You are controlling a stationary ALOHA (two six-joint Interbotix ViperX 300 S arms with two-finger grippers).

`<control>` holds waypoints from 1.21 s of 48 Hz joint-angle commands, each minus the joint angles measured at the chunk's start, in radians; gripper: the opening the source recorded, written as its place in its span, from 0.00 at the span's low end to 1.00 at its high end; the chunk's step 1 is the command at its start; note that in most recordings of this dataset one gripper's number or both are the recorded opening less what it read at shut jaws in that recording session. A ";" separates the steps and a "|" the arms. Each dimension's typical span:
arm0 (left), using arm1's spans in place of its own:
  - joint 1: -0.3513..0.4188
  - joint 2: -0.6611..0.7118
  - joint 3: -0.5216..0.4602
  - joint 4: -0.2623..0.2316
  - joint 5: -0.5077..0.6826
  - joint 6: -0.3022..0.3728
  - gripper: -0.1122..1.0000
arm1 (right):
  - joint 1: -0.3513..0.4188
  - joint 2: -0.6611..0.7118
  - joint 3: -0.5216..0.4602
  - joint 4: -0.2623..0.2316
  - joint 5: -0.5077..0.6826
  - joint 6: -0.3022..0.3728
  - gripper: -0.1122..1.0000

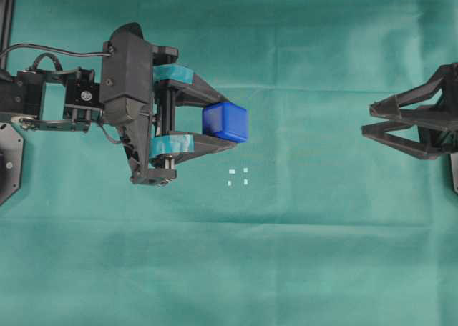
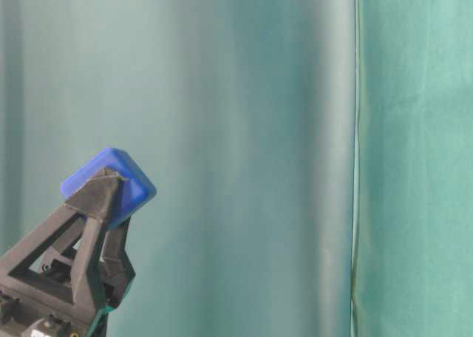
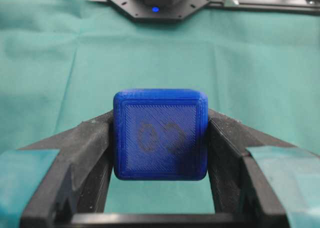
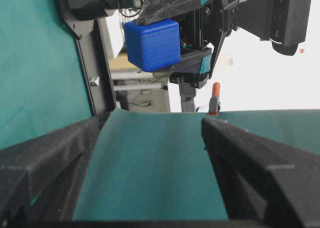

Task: Handover the blue block to the right arm after grasping it with the left arm, then place it in the designated position.
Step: 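Move the right gripper to the cube held by the left gripper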

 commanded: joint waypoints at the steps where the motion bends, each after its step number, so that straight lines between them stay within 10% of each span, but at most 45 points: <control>1: 0.002 -0.020 -0.012 0.000 -0.009 -0.002 0.52 | -0.002 0.003 -0.028 -0.002 -0.006 0.003 0.91; 35: 0.003 -0.020 -0.012 0.000 -0.009 -0.002 0.52 | -0.003 0.066 -0.058 -0.002 -0.012 0.003 0.91; 58: 0.002 -0.021 -0.011 -0.002 -0.009 -0.002 0.52 | -0.006 0.330 -0.256 -0.002 -0.055 0.003 0.91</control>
